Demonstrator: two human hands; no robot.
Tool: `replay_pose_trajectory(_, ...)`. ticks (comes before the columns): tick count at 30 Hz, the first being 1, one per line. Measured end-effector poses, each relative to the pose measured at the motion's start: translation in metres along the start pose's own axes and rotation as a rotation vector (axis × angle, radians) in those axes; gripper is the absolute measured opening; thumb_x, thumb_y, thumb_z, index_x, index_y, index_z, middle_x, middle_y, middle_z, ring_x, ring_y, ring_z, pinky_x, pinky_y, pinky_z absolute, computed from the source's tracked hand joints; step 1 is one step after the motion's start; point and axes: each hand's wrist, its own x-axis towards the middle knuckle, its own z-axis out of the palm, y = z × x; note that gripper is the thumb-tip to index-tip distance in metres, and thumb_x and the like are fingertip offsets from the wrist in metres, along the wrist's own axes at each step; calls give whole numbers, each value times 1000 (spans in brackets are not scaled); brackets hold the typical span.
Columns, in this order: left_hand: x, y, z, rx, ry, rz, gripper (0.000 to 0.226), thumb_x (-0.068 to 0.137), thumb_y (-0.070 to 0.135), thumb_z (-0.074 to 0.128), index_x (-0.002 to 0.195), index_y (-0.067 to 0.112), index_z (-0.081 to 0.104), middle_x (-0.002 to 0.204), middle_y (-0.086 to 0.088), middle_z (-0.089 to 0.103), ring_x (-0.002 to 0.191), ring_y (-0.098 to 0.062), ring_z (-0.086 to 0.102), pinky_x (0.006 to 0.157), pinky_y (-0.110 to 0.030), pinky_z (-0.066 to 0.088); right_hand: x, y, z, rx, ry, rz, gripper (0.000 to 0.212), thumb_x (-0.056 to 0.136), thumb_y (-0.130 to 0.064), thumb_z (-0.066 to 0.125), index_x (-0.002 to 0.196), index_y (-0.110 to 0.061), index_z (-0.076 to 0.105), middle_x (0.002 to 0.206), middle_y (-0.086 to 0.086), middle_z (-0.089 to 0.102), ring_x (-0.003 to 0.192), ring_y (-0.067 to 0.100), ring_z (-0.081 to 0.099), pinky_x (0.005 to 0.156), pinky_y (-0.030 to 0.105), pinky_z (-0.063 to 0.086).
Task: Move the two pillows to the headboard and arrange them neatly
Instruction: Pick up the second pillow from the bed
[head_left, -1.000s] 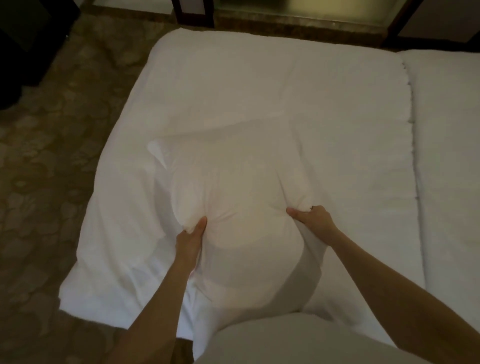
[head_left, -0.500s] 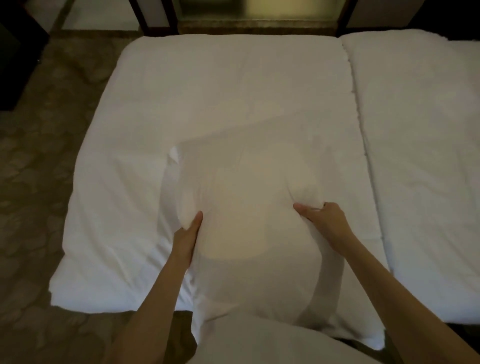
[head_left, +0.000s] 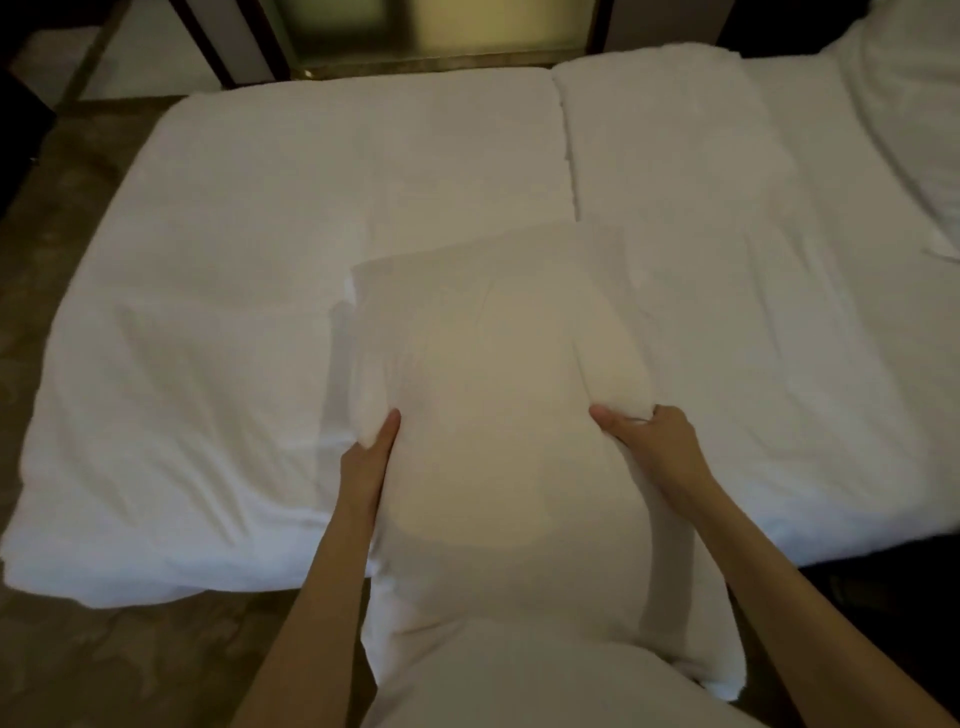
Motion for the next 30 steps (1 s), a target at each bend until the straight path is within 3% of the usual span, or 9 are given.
replay_pose_trajectory(2, -27, -4, 27, -3, 7, 20, 75, 76, 57, 67, 131, 8, 53, 120, -13, 65, 94, -27, 63, 76, -33, 51, -7, 17, -31, 30, 2, 15, 40, 60, -58, 79, 73, -23, 64, 78, -6, 69, 73, 12, 66, 67, 29, 53)
replay_pose_trajectory(6, -56, 9, 66, 41, 12, 79, 76, 78, 57, 65, 133, 6, 51, 122, -14, 63, 89, -25, 60, 77, -32, 48, -13, 32, -78, 55, 59, 33, 50, 60, -59, 78, 84, -19, 61, 79, -4, 64, 72, 13, 63, 61, 26, 47)
replay_pose_trajectory(8, -65, 13, 84, 62, -15, 83, 76, 79, 57, 63, 132, 4, 51, 122, -15, 63, 85, -23, 62, 72, -31, 51, -12, 33, -98, 64, 94, 22, 48, 58, -61, 78, 78, -21, 61, 78, -7, 65, 72, 11, 63, 61, 27, 48)
replay_pose_trajectory(11, -76, 15, 114, 80, -41, 74, 77, 80, 58, 61, 133, 4, 50, 127, -18, 61, 97, -30, 61, 84, -39, 51, -10, 31, -128, 56, 137, 18, 42, 58, -61, 77, 71, -26, 59, 76, -11, 65, 70, 7, 62, 55, 24, 46)
replay_pose_trajectory(18, -75, 27, 160, 51, -96, 86, 76, 80, 58, 62, 132, 4, 51, 123, -17, 62, 86, -25, 60, 79, -36, 49, 5, 30, -166, 30, 195, -3, 34, 63, -59, 75, 67, -28, 62, 72, -16, 65, 69, 3, 62, 55, 23, 45)
replay_pose_trajectory(23, -60, 48, 192, 52, -130, 112, 73, 80, 56, 63, 131, 4, 52, 123, -17, 62, 94, -28, 60, 85, -38, 50, 29, 32, -182, 33, 234, 10, 40, 65, -57, 75, 81, -21, 67, 78, -7, 68, 72, 12, 65, 58, 26, 46)
replay_pose_trajectory(30, -54, 70, 232, 66, -190, 116, 81, 77, 58, 66, 133, 1, 51, 124, -19, 63, 107, -35, 62, 96, -48, 50, 52, 36, -214, 97, 272, 70, 45, 57, -65, 75, 71, -23, 68, 67, -14, 70, 55, -2, 65, 43, 13, 42)
